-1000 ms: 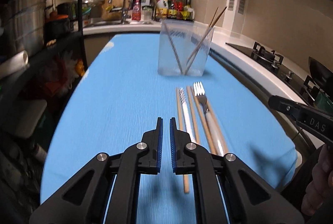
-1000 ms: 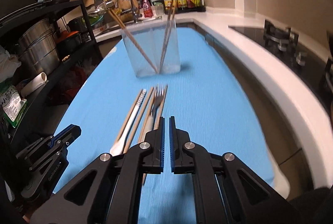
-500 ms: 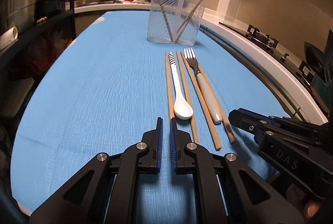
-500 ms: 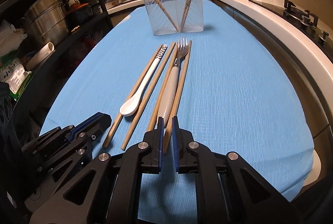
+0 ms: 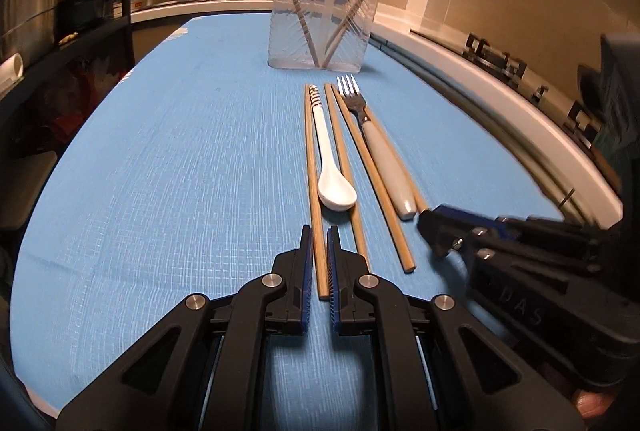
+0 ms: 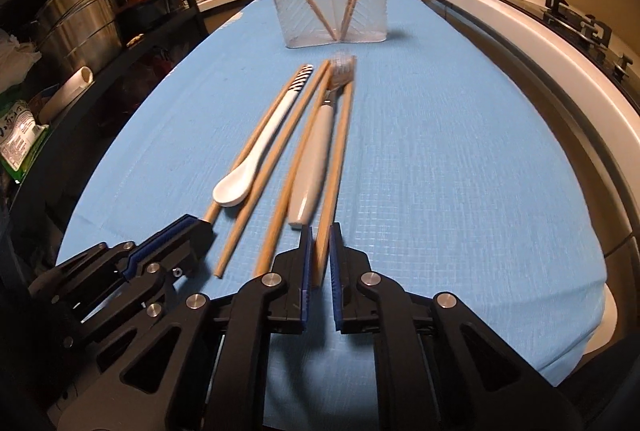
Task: Organize utensils
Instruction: 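Close the left gripper on a wooden chopstick while the right gripper grasps another chopstick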
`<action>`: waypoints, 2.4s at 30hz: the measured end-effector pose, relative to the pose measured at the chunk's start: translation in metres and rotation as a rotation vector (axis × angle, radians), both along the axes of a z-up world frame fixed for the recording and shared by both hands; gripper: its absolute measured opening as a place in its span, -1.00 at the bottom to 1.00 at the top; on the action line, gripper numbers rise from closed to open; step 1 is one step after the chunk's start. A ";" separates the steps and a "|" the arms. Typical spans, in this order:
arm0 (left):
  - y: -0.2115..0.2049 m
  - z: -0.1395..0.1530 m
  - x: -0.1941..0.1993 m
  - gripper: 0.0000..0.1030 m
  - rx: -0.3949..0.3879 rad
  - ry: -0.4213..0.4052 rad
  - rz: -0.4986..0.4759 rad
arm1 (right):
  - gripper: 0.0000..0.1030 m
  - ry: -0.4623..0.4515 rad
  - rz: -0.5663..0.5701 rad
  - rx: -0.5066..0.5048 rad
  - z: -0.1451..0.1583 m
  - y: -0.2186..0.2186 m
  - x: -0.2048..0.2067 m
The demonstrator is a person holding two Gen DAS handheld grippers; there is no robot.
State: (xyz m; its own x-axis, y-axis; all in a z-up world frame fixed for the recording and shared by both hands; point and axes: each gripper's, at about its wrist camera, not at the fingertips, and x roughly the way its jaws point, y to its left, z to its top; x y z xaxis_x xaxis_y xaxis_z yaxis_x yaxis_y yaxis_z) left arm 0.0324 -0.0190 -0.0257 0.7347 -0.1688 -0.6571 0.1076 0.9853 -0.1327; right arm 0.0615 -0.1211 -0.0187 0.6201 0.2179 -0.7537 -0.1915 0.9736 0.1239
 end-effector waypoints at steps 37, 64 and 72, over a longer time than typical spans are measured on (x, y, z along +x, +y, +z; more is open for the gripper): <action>0.019 0.001 -0.001 -0.88 0.051 -0.038 0.164 | -0.86 -0.014 -0.135 -0.036 0.001 -0.024 0.004; 0.017 0.000 0.001 -0.88 0.059 -0.039 0.156 | -0.87 -0.029 -0.134 -0.043 0.004 -0.023 0.004; 0.016 0.022 -0.005 -0.88 0.079 -0.108 0.152 | -0.87 -0.140 -0.111 -0.084 0.028 -0.018 -0.008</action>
